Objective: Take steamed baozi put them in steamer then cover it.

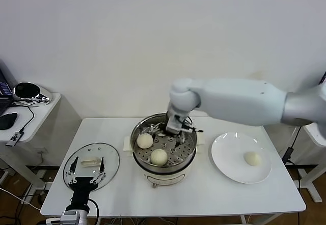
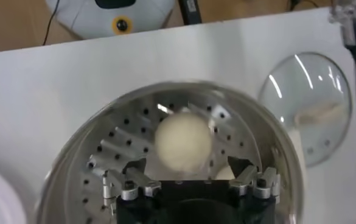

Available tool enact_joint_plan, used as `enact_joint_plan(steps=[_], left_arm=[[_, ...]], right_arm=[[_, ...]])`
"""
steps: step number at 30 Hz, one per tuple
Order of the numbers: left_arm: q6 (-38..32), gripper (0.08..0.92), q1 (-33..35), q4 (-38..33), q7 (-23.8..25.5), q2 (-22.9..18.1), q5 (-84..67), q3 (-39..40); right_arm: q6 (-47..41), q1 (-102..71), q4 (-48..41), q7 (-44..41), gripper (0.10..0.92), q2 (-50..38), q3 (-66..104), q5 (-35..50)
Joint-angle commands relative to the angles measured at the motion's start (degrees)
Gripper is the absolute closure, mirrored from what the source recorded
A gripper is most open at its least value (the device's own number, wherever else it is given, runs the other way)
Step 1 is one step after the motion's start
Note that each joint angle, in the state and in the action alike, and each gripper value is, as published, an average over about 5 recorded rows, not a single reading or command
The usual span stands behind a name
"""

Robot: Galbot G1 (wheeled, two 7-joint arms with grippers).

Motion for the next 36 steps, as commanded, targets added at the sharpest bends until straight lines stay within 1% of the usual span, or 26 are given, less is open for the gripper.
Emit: enact_joint_plan(steps=[1, 4, 8, 12, 16, 21, 25, 31, 36], left_arm=[[0.11, 0.177, -0.14, -0.03, 0.08, 0.22, 0.15, 0.45], [0.15, 0.177, -0.33, 0.13, 0.18, 0.39, 0.34, 1.03], [0.12, 0.177, -0.52, 0.75, 0.25, 0.85, 0.73, 1.54], [0.07, 0.177, -0.67, 1.18, 0.35, 1.29, 1.05, 1.93], [0.08, 0.177, -0.83, 1.47, 0.43, 1.38, 1.22, 2.19], [0.2, 0.177, -1.03, 1.66, 0.59, 1.42, 1.45, 2.39], [0.25, 0.177, -1.11, 1.77, 0.62, 1.32, 1.54, 2.35], [0.28, 0.177, -0.68, 1.57, 0.64, 1.47, 1.63, 1.78], [0.29, 0.177, -0.24, 1.46, 0.6, 1.53, 1.61, 1.18]], right_arm=[[-16.42, 5.8, 2.57, -0.78, 0.203, -12.27, -1.15, 4.86], [-25.11, 6.46, 5.03, -0.13, 0.203, -18.34, -2.01, 6.6], [-31.29, 3.96, 7.86, 0.43, 0.203, -28.25, 0.09, 7.72], [-32.49, -1.74, 7.24, 0.31, 0.203, -34.89, 3.58, 5.11], [-30.97, -8.52, 3.85, -0.23, 0.203, -38.19, 7.08, -0.14], [-28.82, -19.01, 0.19, -0.72, 0.203, -40.29, 14.34, -4.73], [-27.09, -28.18, -3.36, -1.39, 0.203, -40.19, 22.76, -8.71], [-23.89, -39.83, -11.03, -1.73, 0.203, -36.49, 32.66, -12.94], [-22.97, -45.3, -15.08, -1.97, 0.203, -32.82, 38.35, -15.89]])
